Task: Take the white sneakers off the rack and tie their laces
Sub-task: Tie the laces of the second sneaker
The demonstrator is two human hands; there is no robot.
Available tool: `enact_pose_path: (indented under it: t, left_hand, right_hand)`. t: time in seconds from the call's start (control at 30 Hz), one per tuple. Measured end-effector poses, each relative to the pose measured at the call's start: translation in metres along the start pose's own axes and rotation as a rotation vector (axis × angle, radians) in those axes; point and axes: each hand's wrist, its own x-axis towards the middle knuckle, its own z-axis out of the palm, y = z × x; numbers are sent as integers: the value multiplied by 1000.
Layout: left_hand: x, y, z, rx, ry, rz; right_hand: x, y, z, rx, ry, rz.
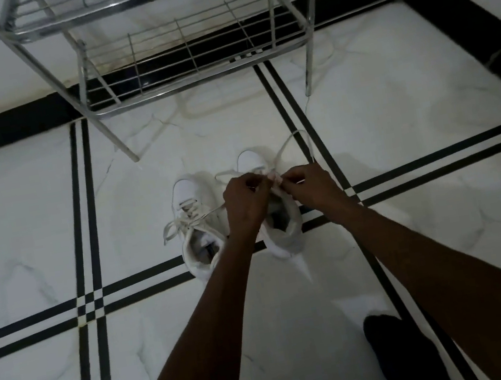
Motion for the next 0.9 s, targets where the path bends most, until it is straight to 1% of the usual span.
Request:
enact_pose_path:
  t: [0.07, 0.13, 0.2, 0.27, 0.33, 0.4, 0.47, 0.53, 0.6, 0.67, 0.8, 0.9]
  left_hand:
    - [-2, -3, -3, 8, -12, 18]
    - [-3, -10, -4, 0, -6, 9]
    - [-4, -17, -4, 14, 19, 17]
    - [-4, -22, -3, 28, 75, 44]
    - [-6, -22, -2, 20, 140, 33]
    - [-7, -22, -2, 3, 173, 14]
    - [-8, -19, -1, -4, 190, -11]
    - [-9, -15, 0, 35, 220, -31]
    - [-10, -12, 4, 62, 256, -62]
    - [-10, -11, 8, 61, 271, -110]
    - [-10, -12, 11, 18, 271, -148]
    - [-7, -19, 13, -38, 271, -212]
  right_hand:
    - [-1, 0, 3, -18, 36, -42]
    - [1, -3, 6, -43, 35, -57]
    - [0, -9, 8, -116, -6, -93]
    - [4, -13, 8, -198, -67, -150]
    - [9, -18, 7, -250, -97, -171]
    - [12, -22, 6, -260, -83, -166]
    - [15, -21, 7, -273, -11, -165]
    - [14, -19, 8, -228, 61, -123]
    - [12, -16, 11, -138, 113, -61]
    - [10, -15, 13, -110, 150, -36]
    - [6, -12, 15, -2, 175, 17]
    - [7, -5, 18, 106, 145, 77]
